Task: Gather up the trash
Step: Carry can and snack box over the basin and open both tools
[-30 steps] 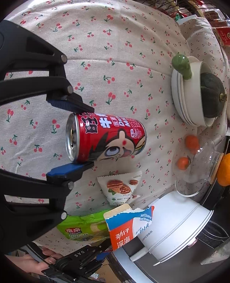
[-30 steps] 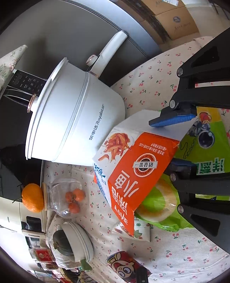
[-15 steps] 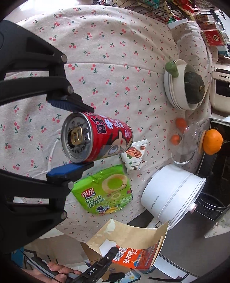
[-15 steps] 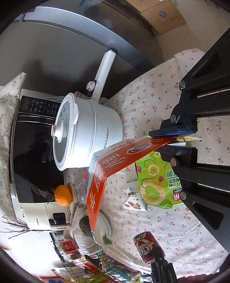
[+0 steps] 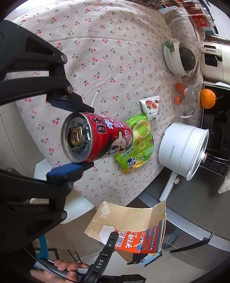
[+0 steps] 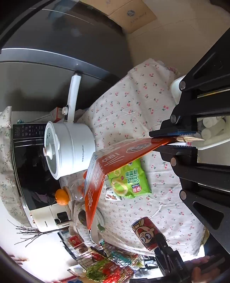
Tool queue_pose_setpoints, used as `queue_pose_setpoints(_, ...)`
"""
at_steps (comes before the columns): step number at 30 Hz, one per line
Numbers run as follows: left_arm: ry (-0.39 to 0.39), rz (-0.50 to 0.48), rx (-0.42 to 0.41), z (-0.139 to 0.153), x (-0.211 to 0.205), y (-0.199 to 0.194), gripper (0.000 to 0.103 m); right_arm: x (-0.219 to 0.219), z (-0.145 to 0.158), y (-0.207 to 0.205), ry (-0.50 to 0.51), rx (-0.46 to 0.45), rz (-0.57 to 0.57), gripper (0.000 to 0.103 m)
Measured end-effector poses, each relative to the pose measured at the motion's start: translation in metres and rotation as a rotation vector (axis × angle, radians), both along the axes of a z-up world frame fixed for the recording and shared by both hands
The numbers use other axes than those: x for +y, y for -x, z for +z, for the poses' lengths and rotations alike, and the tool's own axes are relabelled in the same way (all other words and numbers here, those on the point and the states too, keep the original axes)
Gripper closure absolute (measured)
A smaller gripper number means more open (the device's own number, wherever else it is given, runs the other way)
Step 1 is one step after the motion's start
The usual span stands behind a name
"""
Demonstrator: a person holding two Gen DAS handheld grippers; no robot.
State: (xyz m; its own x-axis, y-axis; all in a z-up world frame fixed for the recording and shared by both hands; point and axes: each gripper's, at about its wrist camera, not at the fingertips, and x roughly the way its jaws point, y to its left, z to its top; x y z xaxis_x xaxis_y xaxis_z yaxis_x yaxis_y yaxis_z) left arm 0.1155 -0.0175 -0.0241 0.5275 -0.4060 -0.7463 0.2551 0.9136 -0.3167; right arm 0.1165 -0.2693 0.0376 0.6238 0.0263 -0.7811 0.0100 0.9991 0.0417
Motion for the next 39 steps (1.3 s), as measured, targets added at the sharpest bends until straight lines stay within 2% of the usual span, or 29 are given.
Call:
queue_pose_setpoints(3, 0.005, -0.055, 0.001, -0.004, -0.022, 0.015, 0.049, -0.018, -0.013, 0.022, -0.056, 0.011, -0.016, 0.094)
queue_pose_setpoints(6, 0.043, -0.108, 0.016, -0.008, -0.043, 0.028, 0.049, -0.037, -0.032, 0.036, -0.112, 0.107, -0.056, 0.094)
queue_pose_setpoints(7, 0.052, -0.129, 0.02, -0.009, -0.051, 0.031, 0.049, -0.04, -0.032, 0.041, -0.127, 0.099, -0.045, 0.094)
queue_pose_setpoints(10, 0.033, -0.198, 0.002, -0.012, -0.076, 0.043, 0.049, -0.044, -0.031, 0.058, -0.057, 0.069, -0.038, 0.094)
queue_pose_setpoints(17, -0.023, -0.332, 0.019, -0.031, -0.128, 0.062, 0.049, -0.076, -0.053, 0.088, -0.061, 0.118, -0.081, 0.094)
queue_pose_setpoints(23, -0.044, -0.375, 0.028, -0.038, -0.153, 0.066, 0.049, -0.112, -0.078, 0.101, -0.106, 0.197, -0.162, 0.094)
queue_pose_setpoints(25, -0.048, -0.381, 0.03, -0.039, -0.16, 0.066, 0.049, -0.12, -0.087, 0.103, -0.126, 0.23, -0.179, 0.089)
queue_pose_setpoints(28, -0.055, -0.388, 0.035, -0.043, -0.17, 0.066, 0.049, -0.133, -0.097, 0.106, -0.147, 0.267, -0.225, 0.075)
queue_pose_setpoints(33, -0.072, -0.403, 0.047, -0.05, -0.184, 0.066, 0.049, -0.148, -0.096, 0.116, -0.166, 0.259, -0.267, 0.043)
queue_pose_setpoints(39, -0.089, -0.421, 0.06, -0.058, -0.193, 0.064, 0.049, -0.157, -0.094, 0.118, -0.165, 0.258, -0.29, 0.034)
